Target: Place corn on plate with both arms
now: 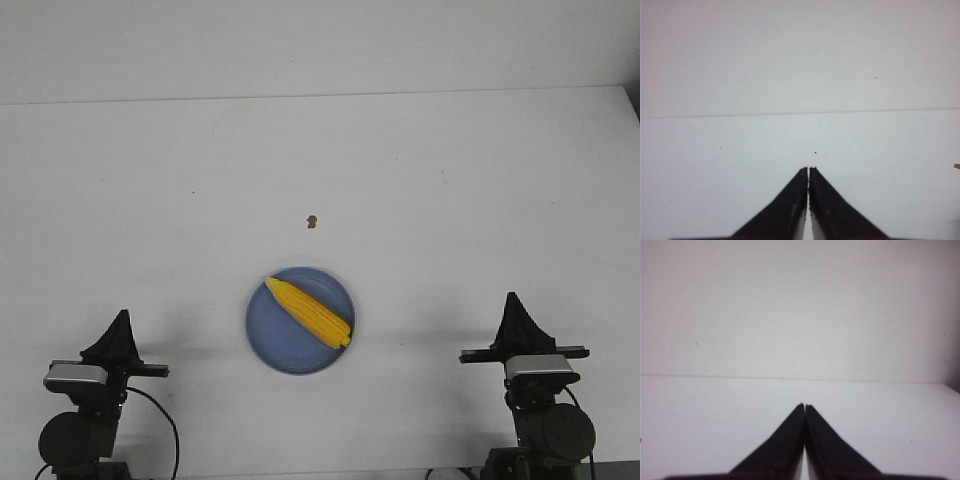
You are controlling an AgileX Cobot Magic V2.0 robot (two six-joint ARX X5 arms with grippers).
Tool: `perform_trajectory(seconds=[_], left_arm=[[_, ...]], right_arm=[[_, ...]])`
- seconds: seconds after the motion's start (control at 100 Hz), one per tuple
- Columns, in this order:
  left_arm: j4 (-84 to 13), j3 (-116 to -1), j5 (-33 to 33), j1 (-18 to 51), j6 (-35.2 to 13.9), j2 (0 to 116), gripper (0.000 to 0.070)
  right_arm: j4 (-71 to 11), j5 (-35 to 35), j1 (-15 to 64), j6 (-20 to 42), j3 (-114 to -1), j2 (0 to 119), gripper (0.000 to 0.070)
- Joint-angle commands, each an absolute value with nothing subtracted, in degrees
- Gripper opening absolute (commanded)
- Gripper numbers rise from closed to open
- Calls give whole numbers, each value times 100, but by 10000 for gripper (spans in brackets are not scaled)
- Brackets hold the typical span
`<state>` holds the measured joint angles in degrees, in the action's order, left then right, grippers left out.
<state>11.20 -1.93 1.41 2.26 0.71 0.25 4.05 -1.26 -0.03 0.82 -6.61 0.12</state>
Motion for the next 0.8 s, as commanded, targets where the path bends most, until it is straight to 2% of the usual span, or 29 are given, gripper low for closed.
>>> perform_trajectory(seconds=[0.0, 0.17, 0.34, 0.79], left_arm=[[1205, -80, 126, 222, 80, 19, 12], [1205, -80, 126, 222, 80, 19, 12], [1205, -80, 126, 222, 80, 19, 12], [1205, -80, 126, 222, 80, 19, 12]], right_arm=[[681, -106, -8, 231, -530, 8, 1], [1068, -108, -25, 473, -196, 8, 1], [1068, -156, -167, 666, -104, 8, 1], [1066, -152, -185, 659, -73, 8, 1]])
